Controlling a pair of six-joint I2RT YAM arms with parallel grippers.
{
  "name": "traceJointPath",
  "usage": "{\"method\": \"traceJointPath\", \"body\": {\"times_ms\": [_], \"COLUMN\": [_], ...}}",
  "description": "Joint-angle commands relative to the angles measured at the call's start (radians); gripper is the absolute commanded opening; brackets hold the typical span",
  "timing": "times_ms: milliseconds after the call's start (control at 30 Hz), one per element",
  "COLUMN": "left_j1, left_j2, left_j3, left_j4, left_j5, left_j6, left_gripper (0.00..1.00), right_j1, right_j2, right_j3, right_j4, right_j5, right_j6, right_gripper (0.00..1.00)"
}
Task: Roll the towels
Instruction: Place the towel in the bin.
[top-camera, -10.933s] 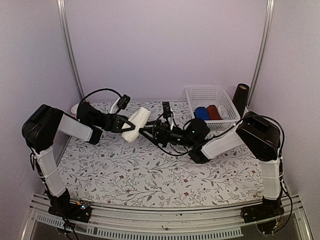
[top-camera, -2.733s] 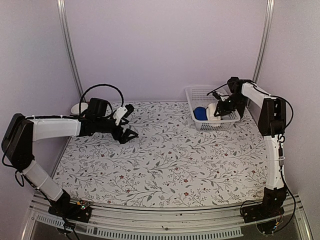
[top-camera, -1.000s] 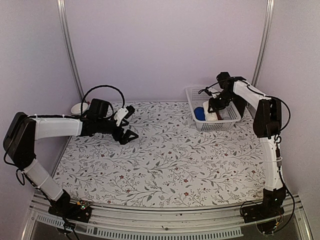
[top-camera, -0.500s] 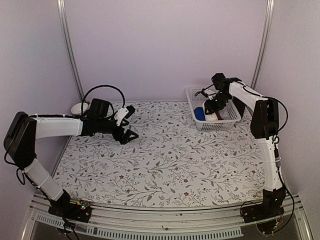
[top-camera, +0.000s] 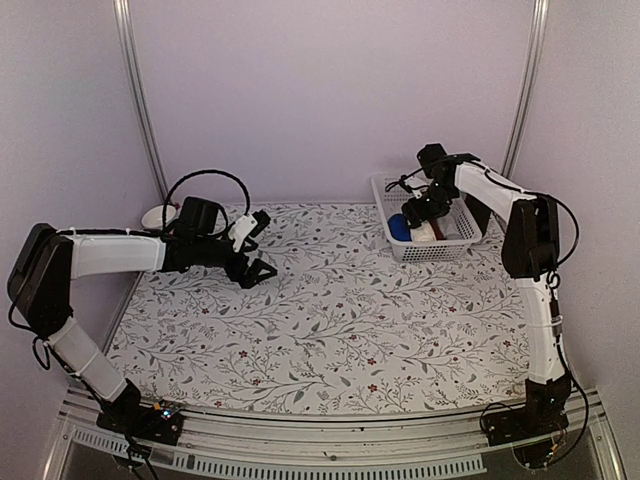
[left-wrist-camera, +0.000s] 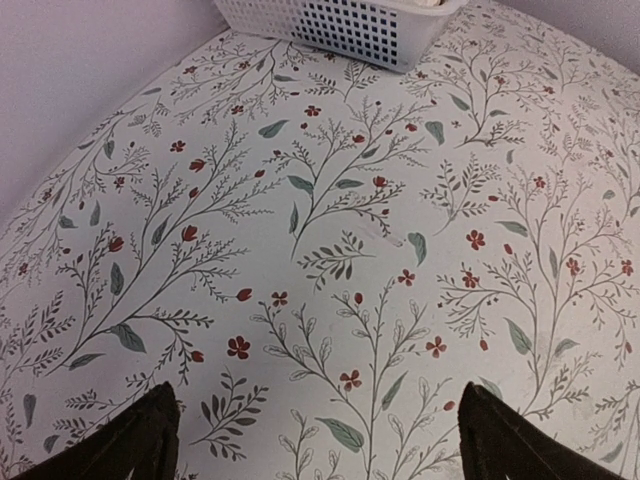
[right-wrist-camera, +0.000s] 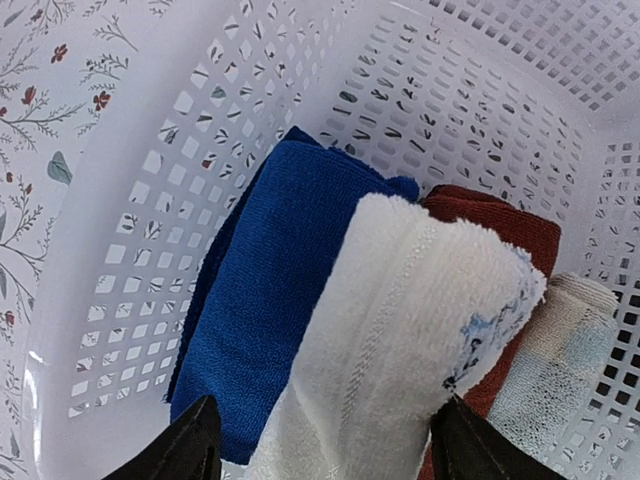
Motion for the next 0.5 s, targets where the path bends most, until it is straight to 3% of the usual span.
{"method": "traceJointPath", "body": {"times_ms": [0, 467], "left_j1": [-0.012, -0.012], "left_j2": [0.006, 0.006], "left_j3": [0.020, 0.022], "left_j4": [-0.009, -0.009], "left_j5": [0.000, 0.002], "left_j6": [0.012, 0.013], "left_gripper": [0.97, 0.97], "right_j1": [0.017, 0.018], "right_j2": [-0.098, -0.174], "right_j3": [-0.013, -0.139], "right_j4": [0.052, 0.124], "right_j5": [0.072, 0.053], "right_j6": [0.026, 0.043], "right_gripper": [0.74, 0.75]}}
